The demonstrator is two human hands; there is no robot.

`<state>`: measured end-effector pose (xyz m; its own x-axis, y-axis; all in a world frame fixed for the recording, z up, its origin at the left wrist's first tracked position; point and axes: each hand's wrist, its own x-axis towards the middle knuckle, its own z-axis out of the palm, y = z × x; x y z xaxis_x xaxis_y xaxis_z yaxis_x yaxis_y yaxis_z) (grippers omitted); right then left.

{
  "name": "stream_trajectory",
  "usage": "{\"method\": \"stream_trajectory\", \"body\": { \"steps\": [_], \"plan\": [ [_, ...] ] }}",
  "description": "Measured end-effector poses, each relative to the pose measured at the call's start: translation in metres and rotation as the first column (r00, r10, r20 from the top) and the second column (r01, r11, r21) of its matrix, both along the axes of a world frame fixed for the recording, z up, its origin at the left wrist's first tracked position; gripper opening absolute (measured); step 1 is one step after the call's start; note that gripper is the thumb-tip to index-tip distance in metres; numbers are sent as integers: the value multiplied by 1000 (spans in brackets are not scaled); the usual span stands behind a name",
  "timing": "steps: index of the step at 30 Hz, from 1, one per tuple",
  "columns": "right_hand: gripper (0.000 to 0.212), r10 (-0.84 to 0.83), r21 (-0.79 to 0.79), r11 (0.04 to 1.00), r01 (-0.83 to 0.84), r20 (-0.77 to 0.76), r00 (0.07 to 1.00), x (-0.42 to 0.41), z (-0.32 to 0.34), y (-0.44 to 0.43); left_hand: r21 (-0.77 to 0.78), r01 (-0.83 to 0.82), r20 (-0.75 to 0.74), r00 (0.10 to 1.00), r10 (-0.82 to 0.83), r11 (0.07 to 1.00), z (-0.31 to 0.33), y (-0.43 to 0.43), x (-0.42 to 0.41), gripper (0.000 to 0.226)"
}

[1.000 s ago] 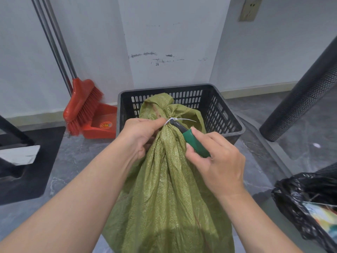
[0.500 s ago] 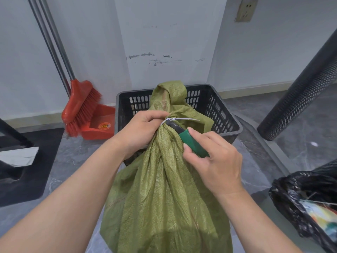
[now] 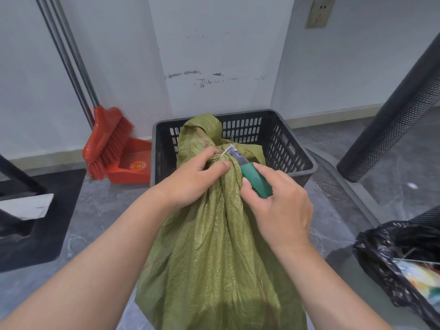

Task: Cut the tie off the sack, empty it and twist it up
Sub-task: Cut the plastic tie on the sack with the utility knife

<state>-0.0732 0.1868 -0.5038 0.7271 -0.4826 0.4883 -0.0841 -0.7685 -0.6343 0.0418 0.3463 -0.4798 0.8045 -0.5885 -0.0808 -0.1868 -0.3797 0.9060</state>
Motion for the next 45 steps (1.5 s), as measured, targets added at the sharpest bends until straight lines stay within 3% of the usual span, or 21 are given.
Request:
{"method": "stream_trajectory", "body": {
  "steps": [2,6,8,19,24,27,38,42,45],
  "plan": [
    [33,-12,-7,1000,12,-45,999,1,1,1,21,-3,31,1000,2,1000,1,-1,-3,28],
    [33,-18,-111,994,2,-141,990,4,3,0,189,-90,307,951,29,978,-2,-7,-9,31],
    [35,-25,-144,990,-1,-182,983,5,4,-1,225,-125,356,934,38,966,-2,-12,-13,35],
    [35,-75,-169,985,33,-248,966,7,5,10,261,-242,350,926,142,934,-1,-27,-23,30],
    [35,-154,-24,988,154,-299,942,16,7,-1,290,-192,380,922,71,938,1,-33,-31,30],
    [36,-132,-11,991,134,-273,953,17,8,-3,258,-199,397,914,84,945,0,-34,-33,30],
    [22,17,273,961,44,-218,976,4,13,-19,77,-300,234,933,275,951,-3,-25,-22,52],
    [24,79,398,917,-18,-138,987,0,13,-29,42,-384,-28,922,385,922,-4,-29,-20,51],
    [32,110,574,818,-41,-87,990,0,13,-27,-81,-480,-336,838,430,873,0,-34,-20,38]
  ]
}}
